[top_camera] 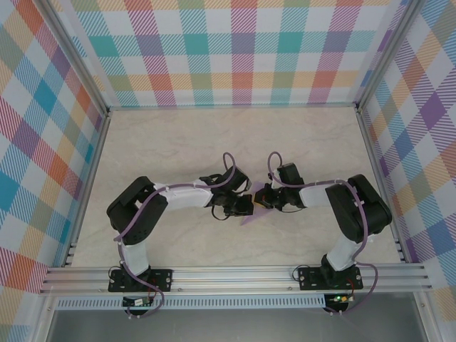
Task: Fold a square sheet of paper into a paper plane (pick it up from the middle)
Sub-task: Fourth fold the wing at the center of the table.
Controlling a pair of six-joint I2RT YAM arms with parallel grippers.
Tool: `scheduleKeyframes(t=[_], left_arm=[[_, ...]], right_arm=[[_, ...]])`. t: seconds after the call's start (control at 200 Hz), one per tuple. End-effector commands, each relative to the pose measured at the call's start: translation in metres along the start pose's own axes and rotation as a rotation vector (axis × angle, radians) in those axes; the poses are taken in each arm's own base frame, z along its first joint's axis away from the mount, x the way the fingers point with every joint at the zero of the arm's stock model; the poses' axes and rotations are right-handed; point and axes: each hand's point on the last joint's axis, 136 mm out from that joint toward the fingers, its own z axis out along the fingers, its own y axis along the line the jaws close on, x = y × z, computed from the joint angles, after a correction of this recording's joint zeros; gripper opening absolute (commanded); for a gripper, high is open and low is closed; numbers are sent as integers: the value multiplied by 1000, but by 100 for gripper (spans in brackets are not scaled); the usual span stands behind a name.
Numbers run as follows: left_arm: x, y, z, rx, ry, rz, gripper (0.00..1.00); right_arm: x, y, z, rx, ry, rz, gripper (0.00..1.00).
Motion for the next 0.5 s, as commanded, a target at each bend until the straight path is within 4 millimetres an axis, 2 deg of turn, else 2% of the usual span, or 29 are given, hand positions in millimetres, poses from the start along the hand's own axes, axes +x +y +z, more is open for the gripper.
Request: scheduleKeyframes(t=[0.0,0.225,0.36,0.495], left_arm=[[10,-12,-6,35,19,-20,8],[4,-7,2,21,-2,-38,8],[-2,-9,-2,25,-35,-33,8],[-2,-10,3,45,-29,-39,8]], right_arm=[[22,-64,7,226,32,101,0],[25,-62,0,231,33,93,0],[25,-51,-9,210,21,74,0],[21,-39,-15,182,6,55,0]])
